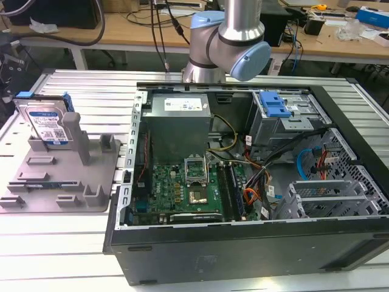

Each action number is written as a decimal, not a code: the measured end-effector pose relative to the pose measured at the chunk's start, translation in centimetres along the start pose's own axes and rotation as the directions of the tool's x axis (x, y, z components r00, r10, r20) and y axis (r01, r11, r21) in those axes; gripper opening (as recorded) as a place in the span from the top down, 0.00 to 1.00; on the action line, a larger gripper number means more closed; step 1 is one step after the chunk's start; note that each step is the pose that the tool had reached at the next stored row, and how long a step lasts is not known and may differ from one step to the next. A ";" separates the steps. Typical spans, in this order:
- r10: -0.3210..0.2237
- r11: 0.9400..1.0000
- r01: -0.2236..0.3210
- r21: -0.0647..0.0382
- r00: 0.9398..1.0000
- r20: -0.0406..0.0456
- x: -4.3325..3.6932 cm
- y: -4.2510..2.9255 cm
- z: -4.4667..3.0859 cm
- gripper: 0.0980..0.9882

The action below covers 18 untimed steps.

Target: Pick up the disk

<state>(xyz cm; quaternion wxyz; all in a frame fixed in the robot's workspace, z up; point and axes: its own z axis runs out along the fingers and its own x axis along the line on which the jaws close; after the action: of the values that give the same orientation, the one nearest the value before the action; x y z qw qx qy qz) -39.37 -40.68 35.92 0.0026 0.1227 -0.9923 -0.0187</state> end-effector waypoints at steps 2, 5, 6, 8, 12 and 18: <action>-0.044 0.999 0.044 0.000 0.999 -0.002 0.00 0.00 0.02 0.99; -0.107 0.994 0.107 0.000 0.994 -0.004 0.00 0.00 0.05 0.99; -0.132 0.991 0.132 0.000 0.991 -0.005 0.00 0.00 0.07 0.99; -0.188 0.982 0.188 -0.001 0.982 -0.007 0.00 0.00 0.09 0.99; -0.277 0.961 0.277 -0.001 0.961 -0.010 0.00 -0.01 0.13 0.98; -0.408 0.913 0.408 -0.003 0.913 -0.016 0.00 -0.01 0.22 0.64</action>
<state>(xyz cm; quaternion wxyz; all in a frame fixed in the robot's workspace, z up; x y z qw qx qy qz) -39.37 -40.68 35.71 0.0066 0.3272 -0.9447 -0.0177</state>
